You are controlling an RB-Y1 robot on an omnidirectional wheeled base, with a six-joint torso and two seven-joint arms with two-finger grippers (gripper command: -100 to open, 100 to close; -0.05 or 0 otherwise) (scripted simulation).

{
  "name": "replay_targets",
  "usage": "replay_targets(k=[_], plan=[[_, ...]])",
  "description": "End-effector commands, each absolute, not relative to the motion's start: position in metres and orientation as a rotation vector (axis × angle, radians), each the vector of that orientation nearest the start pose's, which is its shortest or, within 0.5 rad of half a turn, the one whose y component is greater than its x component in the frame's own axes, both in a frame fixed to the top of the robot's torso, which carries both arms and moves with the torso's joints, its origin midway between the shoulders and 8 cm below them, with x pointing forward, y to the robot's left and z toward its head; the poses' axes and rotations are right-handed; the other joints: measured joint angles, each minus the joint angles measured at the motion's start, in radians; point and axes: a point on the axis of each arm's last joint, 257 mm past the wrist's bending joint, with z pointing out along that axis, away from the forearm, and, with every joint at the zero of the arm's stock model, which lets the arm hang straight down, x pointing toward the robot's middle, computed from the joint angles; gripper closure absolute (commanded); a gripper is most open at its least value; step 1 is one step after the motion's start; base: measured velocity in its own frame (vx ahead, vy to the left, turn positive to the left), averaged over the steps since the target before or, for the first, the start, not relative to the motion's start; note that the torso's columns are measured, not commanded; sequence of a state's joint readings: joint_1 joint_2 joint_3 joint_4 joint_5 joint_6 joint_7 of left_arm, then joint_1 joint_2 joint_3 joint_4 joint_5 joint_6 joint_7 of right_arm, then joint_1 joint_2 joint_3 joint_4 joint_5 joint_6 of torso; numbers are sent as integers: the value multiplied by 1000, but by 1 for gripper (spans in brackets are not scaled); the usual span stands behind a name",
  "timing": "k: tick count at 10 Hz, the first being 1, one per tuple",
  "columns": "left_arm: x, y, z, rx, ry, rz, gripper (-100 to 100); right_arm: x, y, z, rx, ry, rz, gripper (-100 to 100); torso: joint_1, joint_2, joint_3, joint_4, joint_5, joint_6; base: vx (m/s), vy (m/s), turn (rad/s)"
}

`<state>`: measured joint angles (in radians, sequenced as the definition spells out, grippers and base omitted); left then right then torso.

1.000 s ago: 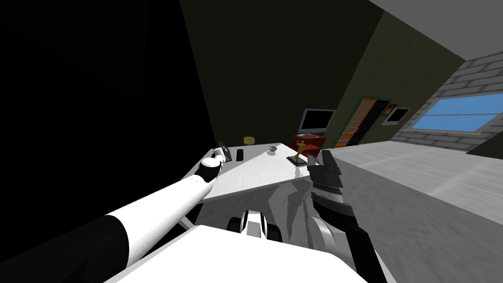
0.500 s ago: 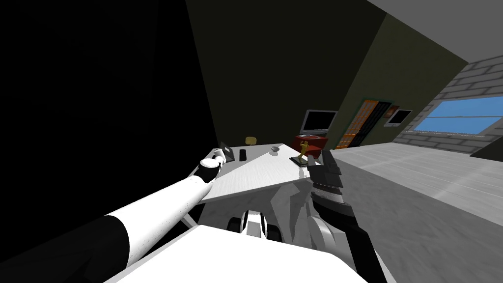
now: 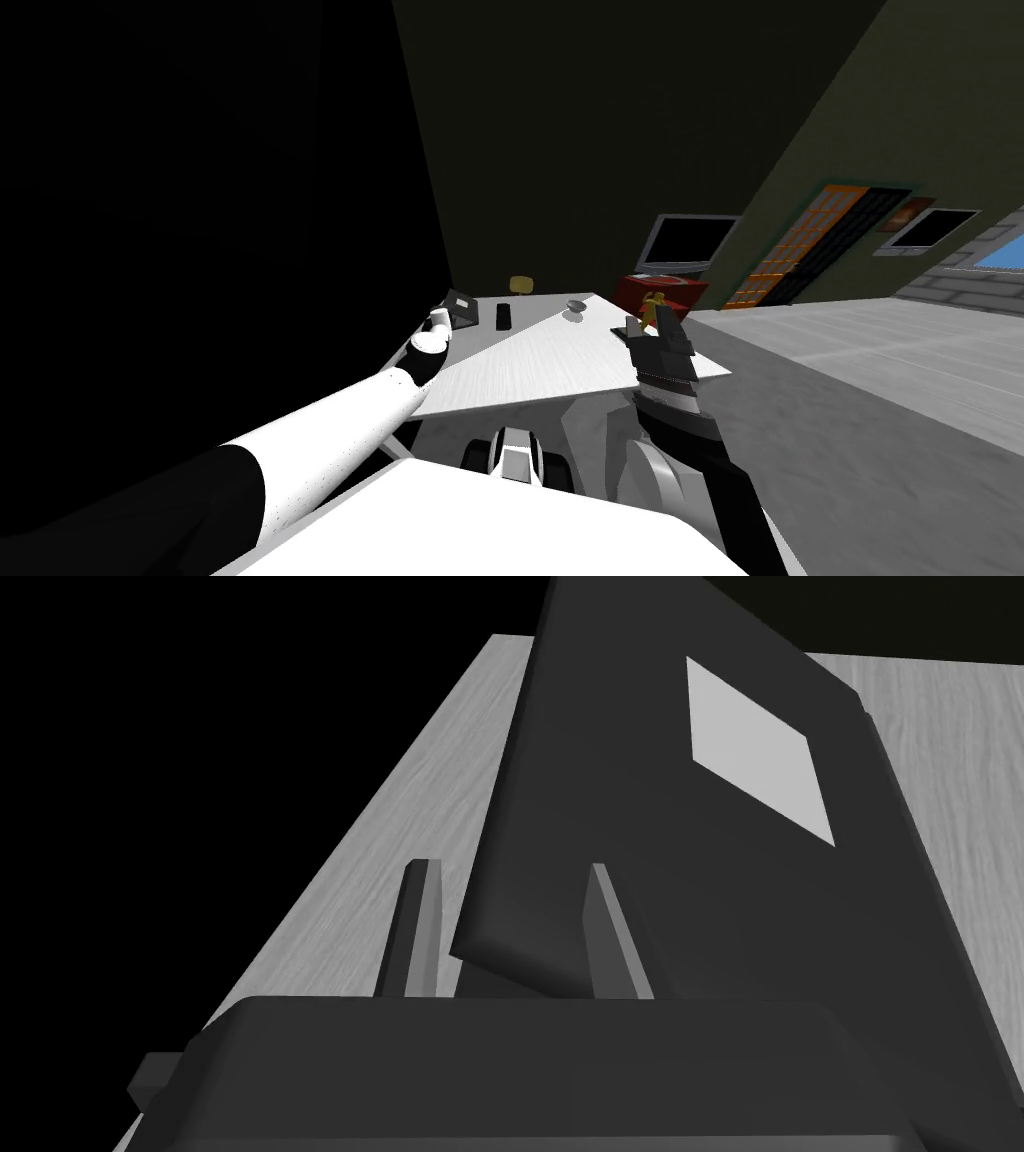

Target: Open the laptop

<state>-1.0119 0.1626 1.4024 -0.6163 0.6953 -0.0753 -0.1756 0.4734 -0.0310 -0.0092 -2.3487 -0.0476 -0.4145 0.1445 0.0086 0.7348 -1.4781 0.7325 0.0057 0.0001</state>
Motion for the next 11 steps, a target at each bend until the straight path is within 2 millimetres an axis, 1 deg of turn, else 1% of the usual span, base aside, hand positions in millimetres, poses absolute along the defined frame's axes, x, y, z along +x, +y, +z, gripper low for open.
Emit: replay_targets(k=[1,2,3,4,5,6,7,8,9,11], plan=[[650,519,-197,-2052,-473,-1555,100,345,-280,48,602,639,1204,0,-4,3,2,3,-3,0,-21,6,10],[651,518,-196,-2051,-482,-1563,100,345,-280,48,602,639,1204,0,-8,4,3,5,-5,1,-14,9,10],[644,517,-206,-2058,-390,-1548,100,345,-280,48,602,639,1204,0,-11,4,3,6,-7,2,147,51,343],[665,494,-193,-2076,-377,-1599,-100,345,-280,48,603,640,1203,0,-8,-4,-2,4,-6,-1,142,-6,437],[682,468,-184,-2100,-322,-1646,-100,345,-280,48,603,639,1203,0,-10,-2,-2,4,-6,0,103,-84,417],[683,464,-189,-2112,-317,-1644,-100,345,-280,48,603,639,1203,0,-14,2,1,5,-7,1,70,-101,259],[697,442,-176,-2124,-265,-1689,-100,345,-280,48,602,639,1204,0,-13,6,4,6,-7,1,62,-101,327],[711,416,-170,-2148,-203,-1725,-100,345,-280,48,603,639,1204,0,-10,7,4,7,-6,0,88,-97,418],[709,418,-171,-2152,-222,-1726,-100,345,-280,48,603,639,1203,0,-8,4,3,6,-6,0,73,-75,321],[711,416,-169,-2148,-207,-1728,-100,345,-280,48,602,639,1204,0,-6,4,3,6,-4,1,5,-16,44]])
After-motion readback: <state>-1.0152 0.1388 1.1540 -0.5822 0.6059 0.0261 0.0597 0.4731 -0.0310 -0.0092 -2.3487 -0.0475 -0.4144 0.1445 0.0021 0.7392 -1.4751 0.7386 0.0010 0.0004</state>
